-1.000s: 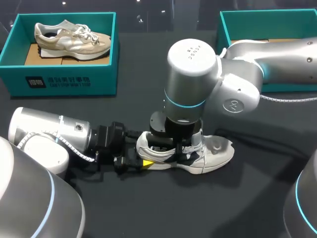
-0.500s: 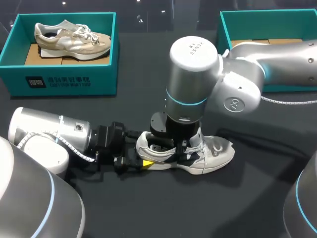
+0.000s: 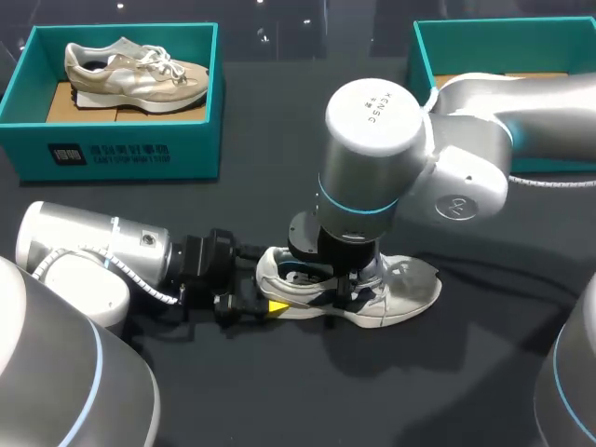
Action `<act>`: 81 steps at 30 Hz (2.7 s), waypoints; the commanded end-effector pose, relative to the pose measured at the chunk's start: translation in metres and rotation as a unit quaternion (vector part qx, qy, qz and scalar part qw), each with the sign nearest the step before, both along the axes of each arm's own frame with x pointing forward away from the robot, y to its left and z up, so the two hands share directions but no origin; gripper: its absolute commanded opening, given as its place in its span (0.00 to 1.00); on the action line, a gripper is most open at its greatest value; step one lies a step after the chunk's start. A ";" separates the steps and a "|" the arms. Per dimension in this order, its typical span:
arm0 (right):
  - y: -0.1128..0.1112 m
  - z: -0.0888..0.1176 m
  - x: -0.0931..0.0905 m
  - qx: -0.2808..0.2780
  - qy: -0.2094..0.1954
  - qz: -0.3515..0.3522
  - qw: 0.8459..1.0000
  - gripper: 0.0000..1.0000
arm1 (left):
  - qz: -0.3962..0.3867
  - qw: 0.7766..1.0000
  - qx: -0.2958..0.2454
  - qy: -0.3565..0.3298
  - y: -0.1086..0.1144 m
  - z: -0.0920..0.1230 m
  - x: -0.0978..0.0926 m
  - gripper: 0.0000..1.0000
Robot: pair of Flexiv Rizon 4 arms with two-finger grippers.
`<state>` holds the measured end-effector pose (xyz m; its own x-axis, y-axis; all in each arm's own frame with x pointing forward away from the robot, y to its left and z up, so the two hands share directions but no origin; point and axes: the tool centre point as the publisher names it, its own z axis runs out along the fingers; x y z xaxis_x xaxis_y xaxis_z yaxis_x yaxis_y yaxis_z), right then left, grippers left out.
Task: Take the shoe out of the shoebox, open the shoe tongue, remove and reinsert the insole, then place the shoe into the shoebox
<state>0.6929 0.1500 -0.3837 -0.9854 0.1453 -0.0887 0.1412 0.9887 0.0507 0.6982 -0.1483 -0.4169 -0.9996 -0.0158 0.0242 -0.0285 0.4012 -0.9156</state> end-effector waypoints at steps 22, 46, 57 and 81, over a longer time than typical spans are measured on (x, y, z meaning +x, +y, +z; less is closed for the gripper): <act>-0.032 0.011 0.006 0.050 -0.016 0.018 0.998 0.00 | 0.000 1.000 0.001 0.000 0.001 -0.004 0.001 0.00; 0.030 0.049 0.002 0.085 -0.055 0.154 0.983 0.00 | 0.000 1.000 0.001 0.000 0.001 -0.004 0.001 0.00; 0.036 0.053 -0.002 0.100 -0.044 0.149 0.983 0.31 | 0.000 1.000 0.001 0.000 0.001 -0.004 0.001 0.00; 0.043 0.066 0.009 0.197 0.044 0.122 0.972 0.41 | 0.000 1.000 0.001 0.000 0.001 -0.004 0.001 0.00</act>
<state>0.6996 0.1929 -0.3154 -0.9969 -0.0783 0.0002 -0.0711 0.9062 0.4168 0.6985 -0.1480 -0.4171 -0.9996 -0.0168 0.0246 -0.0293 0.4015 -0.9154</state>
